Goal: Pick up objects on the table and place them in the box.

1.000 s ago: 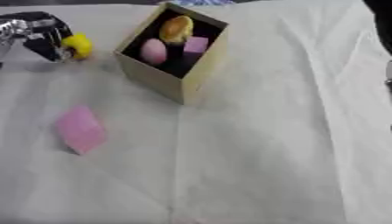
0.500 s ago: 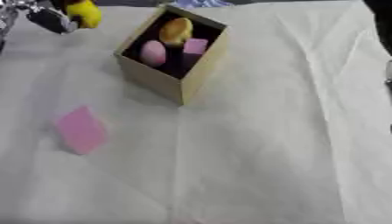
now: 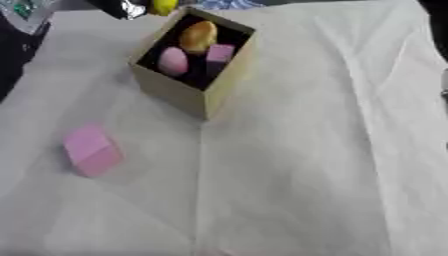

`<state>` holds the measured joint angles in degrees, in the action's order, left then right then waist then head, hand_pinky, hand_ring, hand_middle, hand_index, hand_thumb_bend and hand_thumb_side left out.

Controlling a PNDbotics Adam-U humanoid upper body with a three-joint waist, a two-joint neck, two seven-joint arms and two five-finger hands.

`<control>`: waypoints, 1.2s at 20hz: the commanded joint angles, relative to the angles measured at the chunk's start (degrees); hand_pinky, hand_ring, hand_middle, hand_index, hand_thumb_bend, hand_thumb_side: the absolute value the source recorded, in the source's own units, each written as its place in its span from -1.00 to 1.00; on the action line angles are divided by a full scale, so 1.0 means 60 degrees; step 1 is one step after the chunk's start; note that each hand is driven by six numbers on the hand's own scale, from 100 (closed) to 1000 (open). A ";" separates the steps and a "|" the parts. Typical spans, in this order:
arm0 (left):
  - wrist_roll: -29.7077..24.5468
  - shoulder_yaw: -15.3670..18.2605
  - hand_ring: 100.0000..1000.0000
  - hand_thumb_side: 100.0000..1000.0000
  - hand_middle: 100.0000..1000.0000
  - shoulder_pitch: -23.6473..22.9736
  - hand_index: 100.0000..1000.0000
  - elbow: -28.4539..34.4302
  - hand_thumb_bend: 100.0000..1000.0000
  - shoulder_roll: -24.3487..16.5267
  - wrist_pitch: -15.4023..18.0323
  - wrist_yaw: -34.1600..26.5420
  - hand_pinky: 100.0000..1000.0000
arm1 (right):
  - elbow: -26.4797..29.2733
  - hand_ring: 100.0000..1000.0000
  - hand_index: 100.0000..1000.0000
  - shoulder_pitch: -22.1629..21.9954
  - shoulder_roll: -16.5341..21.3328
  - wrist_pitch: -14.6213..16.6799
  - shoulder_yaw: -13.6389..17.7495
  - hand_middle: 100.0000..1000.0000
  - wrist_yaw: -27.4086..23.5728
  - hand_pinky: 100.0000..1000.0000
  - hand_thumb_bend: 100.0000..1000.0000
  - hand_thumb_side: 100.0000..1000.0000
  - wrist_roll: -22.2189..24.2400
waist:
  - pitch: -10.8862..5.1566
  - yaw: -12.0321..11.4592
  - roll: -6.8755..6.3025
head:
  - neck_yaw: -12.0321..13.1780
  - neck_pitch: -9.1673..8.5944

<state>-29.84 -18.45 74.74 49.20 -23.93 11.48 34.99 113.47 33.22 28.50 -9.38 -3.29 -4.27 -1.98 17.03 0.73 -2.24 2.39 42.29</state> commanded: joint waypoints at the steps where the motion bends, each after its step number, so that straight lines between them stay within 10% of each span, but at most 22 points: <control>1: -0.0342 -0.0185 0.12 -0.88 -0.01 0.0244 0.26 0.0082 -0.86 -0.0026 -0.0037 -0.0214 0.31 | 0.0187 0.71 0.36 0.0133 0.0118 -0.0005 0.0051 0.11 -0.0091 0.79 -1.00 0.15 -0.0002 | -0.0216 0.0022 0.0024 | 0.0032 -0.0030; 15: -0.1277 0.0189 0.59 -0.06 0.57 0.0208 0.75 -0.1006 -0.03 0.0194 0.0558 0.0737 0.61 | 0.0187 0.71 0.36 0.0225 0.0050 0.0014 0.0021 0.11 -0.0110 0.79 -1.00 0.15 -0.0015 | -0.0238 0.0034 0.0054 | 0.0052 0.0014; 21: -0.0939 0.0295 0.56 -0.03 0.53 0.0011 0.72 0.0619 -0.11 -0.0144 0.0331 0.0111 0.59 | 0.0187 0.71 0.36 0.0176 0.0042 0.0017 0.0029 0.11 -0.0108 0.79 -1.00 0.15 -0.0037 | -0.0305 -0.0043 0.0057 | 0.0026 0.0055; 24: -0.0750 0.0131 0.46 -0.33 0.41 -0.0221 0.64 0.1643 -0.16 -0.0710 0.0112 -0.0296 0.52 | 0.0187 0.71 0.36 0.0122 0.0074 0.0022 0.0046 0.11 -0.0098 0.79 -1.00 0.14 -0.0059 | -0.0339 -0.0150 0.0035 | -0.0016 0.0098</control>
<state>-34.86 -17.75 72.47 55.98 -25.24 12.69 34.31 113.47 33.41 27.99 -9.27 -3.51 -4.42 -2.12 16.52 -0.23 -2.16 2.43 42.62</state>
